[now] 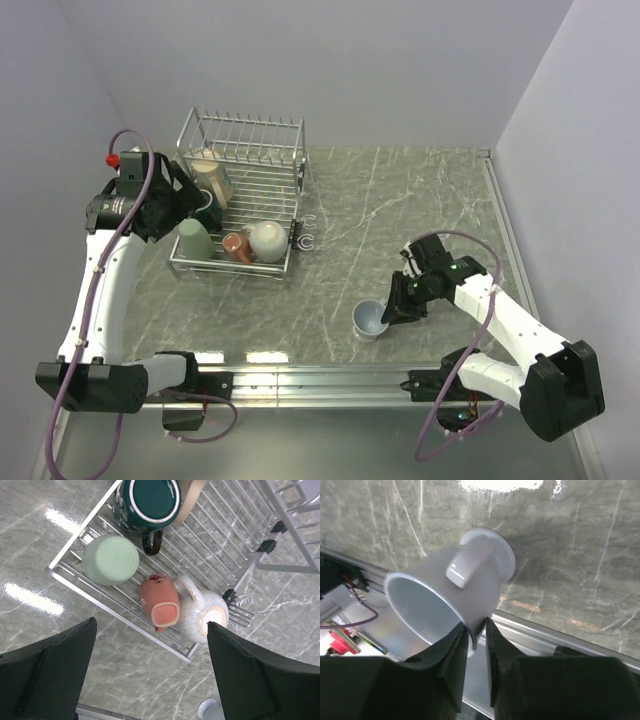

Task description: Load the cups into the dish rack

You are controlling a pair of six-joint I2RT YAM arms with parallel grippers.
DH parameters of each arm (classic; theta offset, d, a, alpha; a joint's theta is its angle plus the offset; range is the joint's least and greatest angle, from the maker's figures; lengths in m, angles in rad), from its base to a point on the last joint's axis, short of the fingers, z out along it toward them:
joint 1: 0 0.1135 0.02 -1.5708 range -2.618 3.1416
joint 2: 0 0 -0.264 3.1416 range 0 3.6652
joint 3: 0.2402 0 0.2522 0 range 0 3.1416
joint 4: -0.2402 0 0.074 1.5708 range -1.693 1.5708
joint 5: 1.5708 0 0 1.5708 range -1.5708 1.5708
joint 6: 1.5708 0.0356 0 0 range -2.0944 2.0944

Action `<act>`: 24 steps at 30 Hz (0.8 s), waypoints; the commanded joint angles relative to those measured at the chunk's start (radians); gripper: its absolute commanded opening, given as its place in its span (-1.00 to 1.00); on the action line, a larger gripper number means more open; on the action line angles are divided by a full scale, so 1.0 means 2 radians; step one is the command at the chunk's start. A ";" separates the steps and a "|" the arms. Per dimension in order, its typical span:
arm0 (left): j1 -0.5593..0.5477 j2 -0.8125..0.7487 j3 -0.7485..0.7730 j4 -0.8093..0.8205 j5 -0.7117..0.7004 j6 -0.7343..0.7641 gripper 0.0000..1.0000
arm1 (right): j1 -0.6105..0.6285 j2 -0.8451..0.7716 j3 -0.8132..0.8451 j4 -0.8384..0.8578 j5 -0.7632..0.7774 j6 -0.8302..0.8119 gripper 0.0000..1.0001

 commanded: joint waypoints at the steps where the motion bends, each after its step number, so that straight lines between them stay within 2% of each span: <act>1: 0.000 0.004 0.033 -0.003 0.009 0.001 0.94 | 0.018 0.014 -0.004 0.017 0.034 0.006 -0.43; 2: 0.000 0.006 0.039 -0.002 0.009 0.003 0.94 | 0.022 0.021 -0.005 0.020 0.034 0.006 -0.99; 11: 0.000 0.006 0.059 -0.004 0.019 0.007 0.94 | 0.028 0.041 0.012 0.020 0.041 0.003 -1.00; 16: 0.000 -0.010 0.083 0.017 0.058 0.016 0.94 | 0.027 0.037 0.090 0.000 0.018 0.013 -1.00; 17: 0.000 -0.015 0.084 0.036 0.097 0.016 0.96 | 0.028 0.037 0.107 0.000 0.009 0.021 -1.00; 20: 0.000 -0.023 0.088 0.077 0.177 0.004 0.99 | 0.024 0.035 0.167 0.044 -0.080 0.055 -1.00; 21: 0.000 -0.023 0.087 0.109 0.232 -0.005 0.99 | 0.022 0.034 0.181 0.062 -0.119 0.070 -1.00; 23: 0.000 -0.027 0.074 0.161 0.297 -0.042 0.99 | 0.016 0.037 0.216 0.127 -0.162 0.125 -1.00; 24: 0.000 -0.031 0.059 0.216 0.349 -0.059 0.99 | 0.013 0.040 0.234 0.179 -0.198 0.145 -1.00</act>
